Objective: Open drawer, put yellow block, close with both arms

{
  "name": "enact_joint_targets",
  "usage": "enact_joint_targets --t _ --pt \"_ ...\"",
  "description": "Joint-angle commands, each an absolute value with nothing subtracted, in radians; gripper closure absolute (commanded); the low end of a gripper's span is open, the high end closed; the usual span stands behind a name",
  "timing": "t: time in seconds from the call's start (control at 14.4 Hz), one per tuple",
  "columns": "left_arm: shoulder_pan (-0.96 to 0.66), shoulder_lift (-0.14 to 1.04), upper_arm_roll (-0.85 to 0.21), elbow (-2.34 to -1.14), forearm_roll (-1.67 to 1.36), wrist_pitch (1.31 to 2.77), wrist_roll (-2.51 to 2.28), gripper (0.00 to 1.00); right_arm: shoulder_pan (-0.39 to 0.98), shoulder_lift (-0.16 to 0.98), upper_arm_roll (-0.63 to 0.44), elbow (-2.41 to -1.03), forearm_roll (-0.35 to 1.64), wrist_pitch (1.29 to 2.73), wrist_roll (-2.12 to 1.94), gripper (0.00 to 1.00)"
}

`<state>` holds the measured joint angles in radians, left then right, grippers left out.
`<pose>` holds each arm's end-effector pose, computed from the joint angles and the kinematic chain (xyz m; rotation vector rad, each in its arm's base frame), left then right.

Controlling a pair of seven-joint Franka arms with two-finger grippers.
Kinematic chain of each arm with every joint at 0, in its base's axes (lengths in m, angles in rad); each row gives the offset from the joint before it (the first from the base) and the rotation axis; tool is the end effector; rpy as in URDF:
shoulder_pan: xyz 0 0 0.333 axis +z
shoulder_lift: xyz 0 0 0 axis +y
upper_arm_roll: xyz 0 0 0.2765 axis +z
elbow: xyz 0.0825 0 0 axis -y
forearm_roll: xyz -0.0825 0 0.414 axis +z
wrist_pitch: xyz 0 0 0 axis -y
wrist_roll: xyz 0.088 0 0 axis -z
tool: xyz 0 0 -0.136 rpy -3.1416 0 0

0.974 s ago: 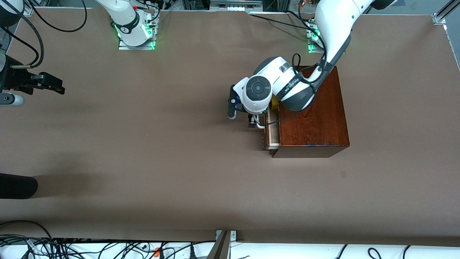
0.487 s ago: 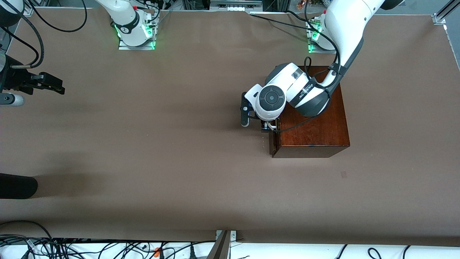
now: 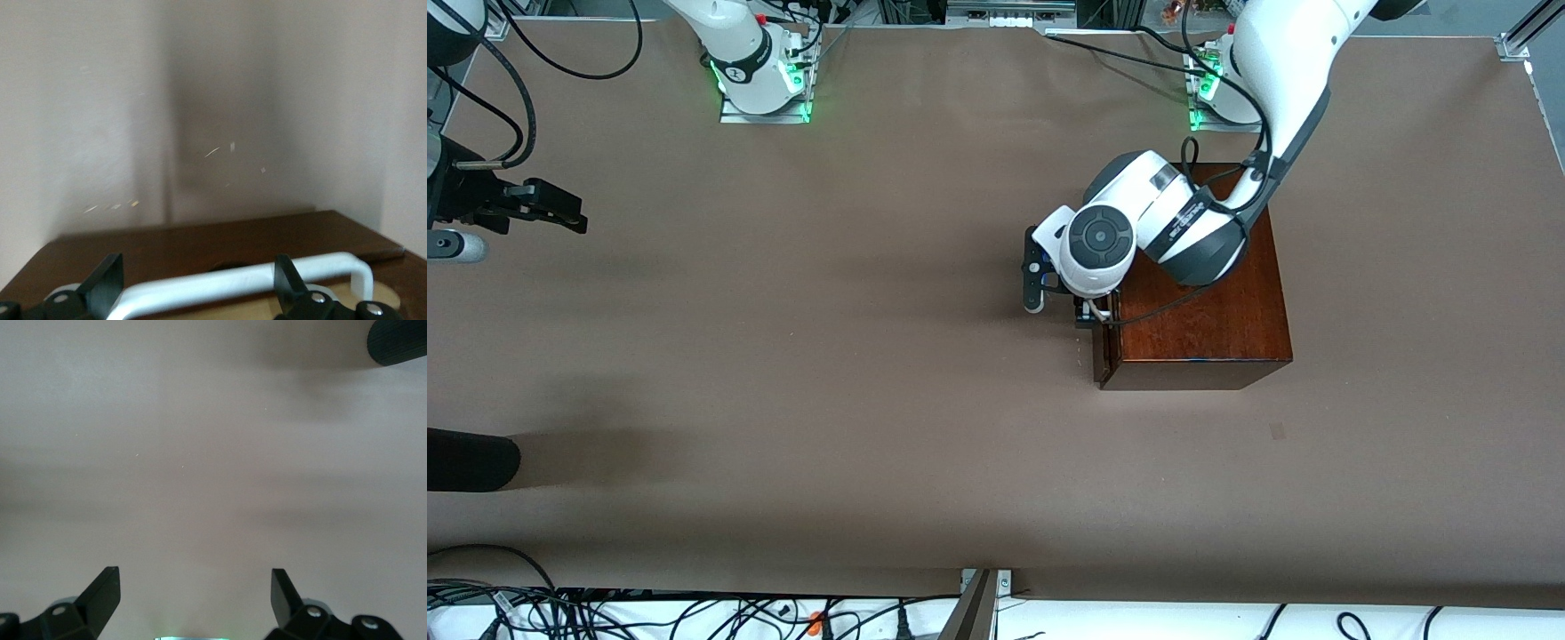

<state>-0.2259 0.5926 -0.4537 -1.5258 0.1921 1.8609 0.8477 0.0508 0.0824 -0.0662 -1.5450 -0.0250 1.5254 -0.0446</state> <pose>0.5533 -0.3875 0.2490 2.1617 -2.1328 -0.2864 0.5965 -0.0116 0.5166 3.1098 0.0455 -0.1598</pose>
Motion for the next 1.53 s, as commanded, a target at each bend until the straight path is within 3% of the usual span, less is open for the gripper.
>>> enact_joint_targets --t 0.0,0.35,0.83,1.04,1.32,1.46 --pt "-0.213 0.511 -0.446 -1.458 0.152 1.723 0.749 0.00 0.038 0.069 -0.052 -1.555 -0.035 1.534 -0.044 0.00" --pt "-0.209 0.503 -0.437 -1.220 0.133 1.406 0.507 0.00 0.038 0.063 -0.052 -1.549 -0.038 1.534 -0.046 0.00" --pt "0.018 0.387 -0.420 -1.198 0.178 1.295 0.414 0.00 0.038 0.058 -0.046 -1.534 -0.034 1.526 -0.044 0.00" --pt "0.005 0.284 -0.306 -1.247 0.173 1.347 0.300 0.00 0.038 0.049 -0.040 -1.529 -0.031 1.523 -0.044 0.00" --pt "0.000 0.060 -0.169 -1.547 0.074 1.578 -0.022 0.00 0.038 0.057 -0.041 -1.531 -0.037 1.531 -0.045 0.00" --pt "-0.024 0.003 -0.092 -1.617 0.038 1.640 -0.069 0.00 0.038 0.061 -0.044 -1.531 -0.035 1.554 -0.044 0.00"
